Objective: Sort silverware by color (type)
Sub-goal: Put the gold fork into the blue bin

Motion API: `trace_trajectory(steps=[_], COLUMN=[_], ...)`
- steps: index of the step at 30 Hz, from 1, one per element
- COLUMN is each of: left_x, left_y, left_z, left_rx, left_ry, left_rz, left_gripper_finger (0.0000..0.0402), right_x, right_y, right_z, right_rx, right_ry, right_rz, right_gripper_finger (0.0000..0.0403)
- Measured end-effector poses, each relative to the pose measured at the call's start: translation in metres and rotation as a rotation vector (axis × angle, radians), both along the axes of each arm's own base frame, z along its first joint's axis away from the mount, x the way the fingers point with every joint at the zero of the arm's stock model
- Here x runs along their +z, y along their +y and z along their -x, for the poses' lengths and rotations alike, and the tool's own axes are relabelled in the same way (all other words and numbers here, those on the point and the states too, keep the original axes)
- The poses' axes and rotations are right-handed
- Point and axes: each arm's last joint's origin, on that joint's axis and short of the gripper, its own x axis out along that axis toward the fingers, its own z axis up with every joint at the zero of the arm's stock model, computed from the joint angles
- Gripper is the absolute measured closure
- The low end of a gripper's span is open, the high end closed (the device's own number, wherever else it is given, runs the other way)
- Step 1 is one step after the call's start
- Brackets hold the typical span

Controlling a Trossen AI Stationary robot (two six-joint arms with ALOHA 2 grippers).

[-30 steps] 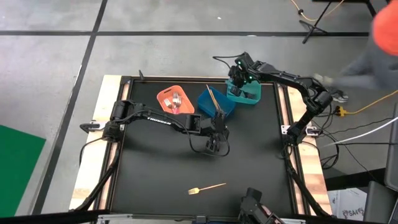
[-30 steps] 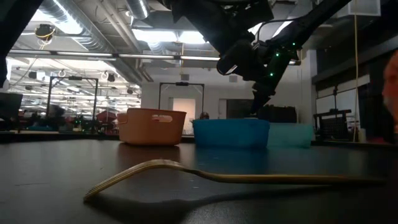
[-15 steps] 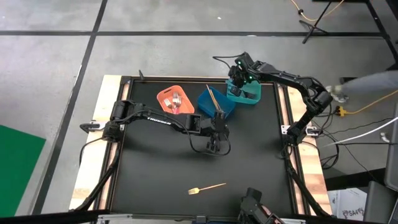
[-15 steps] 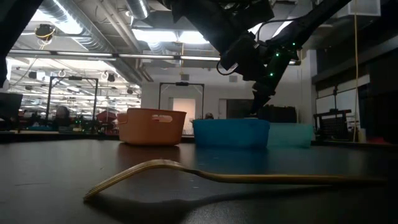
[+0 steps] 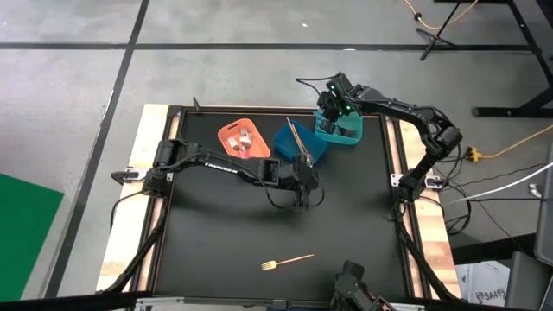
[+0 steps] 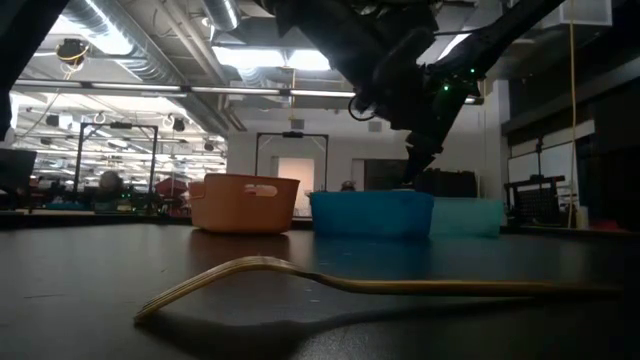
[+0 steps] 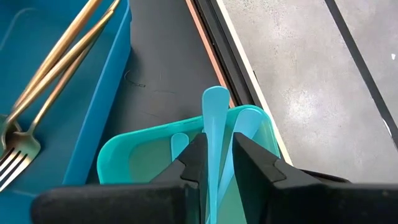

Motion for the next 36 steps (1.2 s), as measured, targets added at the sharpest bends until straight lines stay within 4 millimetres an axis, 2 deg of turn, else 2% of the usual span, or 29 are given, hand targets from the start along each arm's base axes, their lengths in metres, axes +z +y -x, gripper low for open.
trace_trajectory(steps=[4, 8, 13, 18, 25, 30, 36], left_x=[-0.004, -0.012, -0.020, -0.022, -0.022, -0.022, -0.022], left_y=[-0.002, -0.007, -0.024, -0.057, -0.105, -0.117, -0.118], left_z=[0.003, 0.012, 0.023, 0.030, 0.040, 0.045, 0.044], left_rx=[0.014, 0.029, 0.023, -0.043, -0.141, -0.209, -0.231], left_ry=[0.043, 0.158, 0.300, 0.348, 0.356, 0.373, 0.360], left_rz=[0.142, 0.235, 0.329, 0.347, 0.297, 0.254, 0.240], left_gripper_finger=[0.0324, 0.0293, 0.0270, 0.0268, 0.0268, 0.0270, 0.0270], right_x=[-0.001, -0.001, 0.011, 0.033, 0.058, 0.064, 0.063], right_y=[0.001, 0.005, 0.019, 0.048, 0.101, 0.133, 0.164], right_z=[0.001, 0.004, 0.007, 0.003, -0.005, -0.017, -0.025], right_rx=[0.000, 0.001, 0.010, 0.007, 0.084, 0.131, 0.160], right_ry=[0.013, 0.042, 0.076, 0.066, 0.011, -0.009, 0.030], right_rz=[-0.013, -0.042, -0.030, -0.001, -0.015, -0.002, 0.034], right_gripper_finger=[0.0341, 0.0341, 0.0341, 0.0341, 0.0341, 0.0341, 0.0341])
